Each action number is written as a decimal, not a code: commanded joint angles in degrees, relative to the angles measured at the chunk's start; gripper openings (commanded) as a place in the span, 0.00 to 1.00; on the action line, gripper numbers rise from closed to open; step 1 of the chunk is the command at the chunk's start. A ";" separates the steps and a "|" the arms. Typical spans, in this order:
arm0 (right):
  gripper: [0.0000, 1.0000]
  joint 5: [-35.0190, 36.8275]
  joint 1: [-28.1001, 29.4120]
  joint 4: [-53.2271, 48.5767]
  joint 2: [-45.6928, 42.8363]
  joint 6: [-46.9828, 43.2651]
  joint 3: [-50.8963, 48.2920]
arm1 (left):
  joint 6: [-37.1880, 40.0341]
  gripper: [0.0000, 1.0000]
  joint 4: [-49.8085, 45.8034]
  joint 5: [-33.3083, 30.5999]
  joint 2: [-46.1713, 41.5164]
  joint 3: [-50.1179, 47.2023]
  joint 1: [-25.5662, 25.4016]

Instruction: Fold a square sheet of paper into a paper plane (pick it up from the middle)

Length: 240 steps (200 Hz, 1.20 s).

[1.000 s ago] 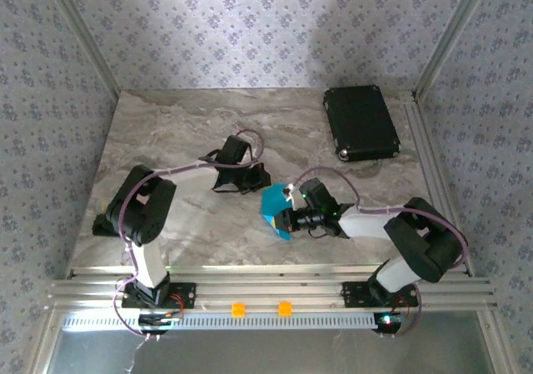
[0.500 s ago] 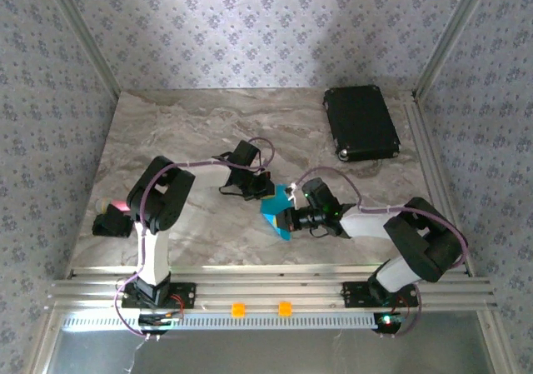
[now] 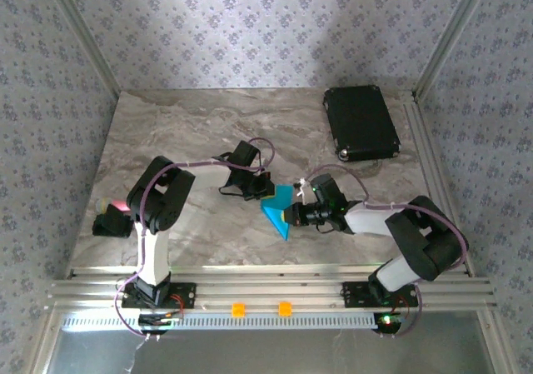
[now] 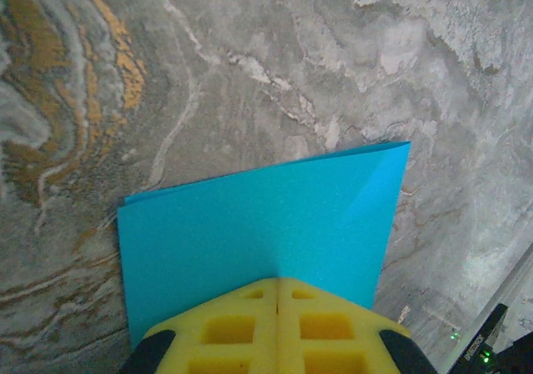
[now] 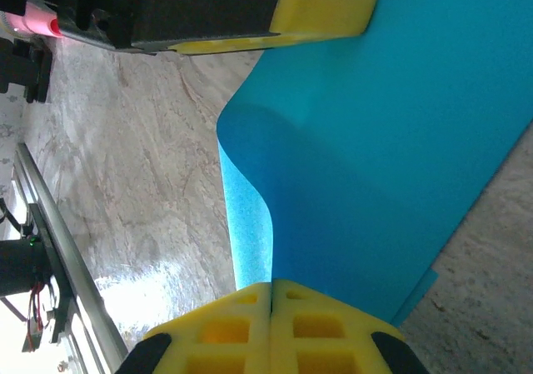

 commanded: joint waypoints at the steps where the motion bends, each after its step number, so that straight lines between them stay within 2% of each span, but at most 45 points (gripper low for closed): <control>1: 0.02 -1.23 -0.53 -1.94 1.45 -1.77 1.84 | 0.80 0.02 -2.85 -2.95 0.81 -1.88 -0.38; 240: 0.02 -0.36 -0.90 -4.13 5.83 -3.42 4.91 | -0.05 0.02 -2.50 -2.83 0.70 -2.18 -0.83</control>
